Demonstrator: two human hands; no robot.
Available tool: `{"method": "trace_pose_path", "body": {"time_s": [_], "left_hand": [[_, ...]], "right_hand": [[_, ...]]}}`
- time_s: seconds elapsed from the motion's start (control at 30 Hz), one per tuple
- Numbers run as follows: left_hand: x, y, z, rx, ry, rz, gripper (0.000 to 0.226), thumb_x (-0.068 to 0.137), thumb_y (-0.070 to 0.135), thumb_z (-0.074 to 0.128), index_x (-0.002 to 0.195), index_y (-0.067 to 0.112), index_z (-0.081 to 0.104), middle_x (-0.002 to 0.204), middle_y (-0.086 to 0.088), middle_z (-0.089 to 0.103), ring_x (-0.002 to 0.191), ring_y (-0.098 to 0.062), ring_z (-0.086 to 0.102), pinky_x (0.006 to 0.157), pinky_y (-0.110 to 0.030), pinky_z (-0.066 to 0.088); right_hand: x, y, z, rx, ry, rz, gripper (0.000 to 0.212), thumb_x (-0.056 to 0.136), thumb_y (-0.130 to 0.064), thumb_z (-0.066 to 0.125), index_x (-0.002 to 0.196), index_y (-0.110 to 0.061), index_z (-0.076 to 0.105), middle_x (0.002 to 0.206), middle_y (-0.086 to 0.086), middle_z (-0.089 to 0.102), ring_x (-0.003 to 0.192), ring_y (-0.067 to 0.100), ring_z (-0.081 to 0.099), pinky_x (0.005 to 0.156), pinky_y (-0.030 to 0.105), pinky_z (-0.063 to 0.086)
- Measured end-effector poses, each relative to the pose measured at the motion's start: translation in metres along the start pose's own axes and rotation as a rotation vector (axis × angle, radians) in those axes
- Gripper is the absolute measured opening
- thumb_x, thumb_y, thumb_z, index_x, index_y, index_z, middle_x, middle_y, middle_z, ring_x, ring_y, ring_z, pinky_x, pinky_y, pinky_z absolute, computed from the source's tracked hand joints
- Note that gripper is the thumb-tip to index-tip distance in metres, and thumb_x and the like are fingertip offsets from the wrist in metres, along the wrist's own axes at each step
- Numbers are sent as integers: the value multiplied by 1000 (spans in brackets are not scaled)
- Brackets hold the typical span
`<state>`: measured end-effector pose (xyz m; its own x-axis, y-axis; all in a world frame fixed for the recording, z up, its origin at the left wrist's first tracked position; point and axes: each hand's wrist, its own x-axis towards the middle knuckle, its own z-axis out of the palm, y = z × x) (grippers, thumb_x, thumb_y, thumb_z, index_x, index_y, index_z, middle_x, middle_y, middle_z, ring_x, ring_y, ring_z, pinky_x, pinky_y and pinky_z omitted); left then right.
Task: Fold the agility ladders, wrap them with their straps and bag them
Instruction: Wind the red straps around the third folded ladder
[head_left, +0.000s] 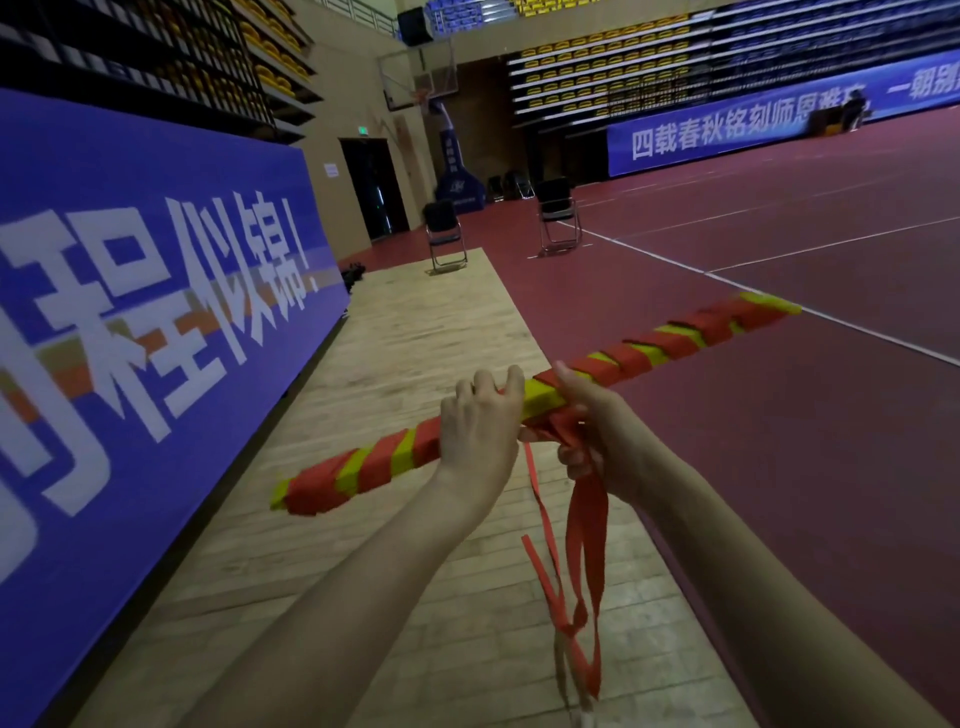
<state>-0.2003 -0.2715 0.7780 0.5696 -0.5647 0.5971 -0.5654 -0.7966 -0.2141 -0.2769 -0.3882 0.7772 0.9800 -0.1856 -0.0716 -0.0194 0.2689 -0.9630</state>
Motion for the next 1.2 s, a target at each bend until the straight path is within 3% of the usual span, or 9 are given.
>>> {"method": "trace_pose_path", "body": {"time_s": [0.1,0.2,0.37,0.47,0.77,0.83,0.9,1.0,1.2], "left_hand": [[-3,7,2,65,55,67,74,68,6,65,139,12,45,98,-16,58,86,-32,58,71,-40,48],[4,1,-16,-192,-334,94,80,82,28,59,149,26,16,125,-11,39,113,-29,44,95,-40,38],[27,-56,-33,-777,-861,-64,31,81,41,71,104,20,64,94,-4,73,82,-20,69,78,-33,56],[20,-58,-25,-919,-711,-61,27,76,36,78,91,15,69,77,-5,73,69,-19,71,68,-32,59],[-27,-9,6,-42,392,298,25,69,8,76,89,16,63,78,-2,61,61,-20,61,46,-27,42],[-31,-4,-3,-157,217,227,34,75,20,74,105,20,60,91,0,61,75,-21,62,57,-30,47],[-30,-10,-16,-329,-308,117,47,81,39,66,124,29,48,106,5,60,93,-18,60,75,-33,48],[-23,-34,-25,-861,-814,-25,33,78,36,73,105,21,62,88,-1,70,75,-22,69,65,-28,54],[-42,-22,-31,-582,-310,-41,25,71,45,77,81,32,59,75,15,59,74,-8,57,66,-25,40]], "right_hand": [[4,6,11,21,292,-42,33,86,-41,69,71,-13,59,45,-4,58,38,6,34,38,20,27],[9,16,9,97,374,-173,23,87,-21,70,71,-7,60,44,0,57,31,3,33,33,17,24],[0,12,-16,8,288,-245,34,90,-24,66,76,7,62,47,-2,57,35,7,33,36,19,26],[-1,10,-29,-101,216,-160,36,91,-31,65,86,5,67,56,-1,65,41,10,45,41,22,38],[-7,24,-18,157,337,25,43,81,-48,70,87,-7,62,69,10,70,36,8,40,36,21,35],[-7,33,-18,256,458,-56,23,85,-25,71,80,-7,58,58,10,61,35,9,36,34,20,32],[-11,39,-23,260,451,-166,25,81,-19,73,68,-8,54,52,6,46,38,13,36,37,22,31],[-24,34,-30,166,367,-250,31,82,-19,73,62,-10,52,45,0,40,39,14,39,43,26,33],[-45,13,-26,-117,313,-137,29,84,-34,72,80,-6,65,61,3,68,42,13,50,43,25,43]]}}
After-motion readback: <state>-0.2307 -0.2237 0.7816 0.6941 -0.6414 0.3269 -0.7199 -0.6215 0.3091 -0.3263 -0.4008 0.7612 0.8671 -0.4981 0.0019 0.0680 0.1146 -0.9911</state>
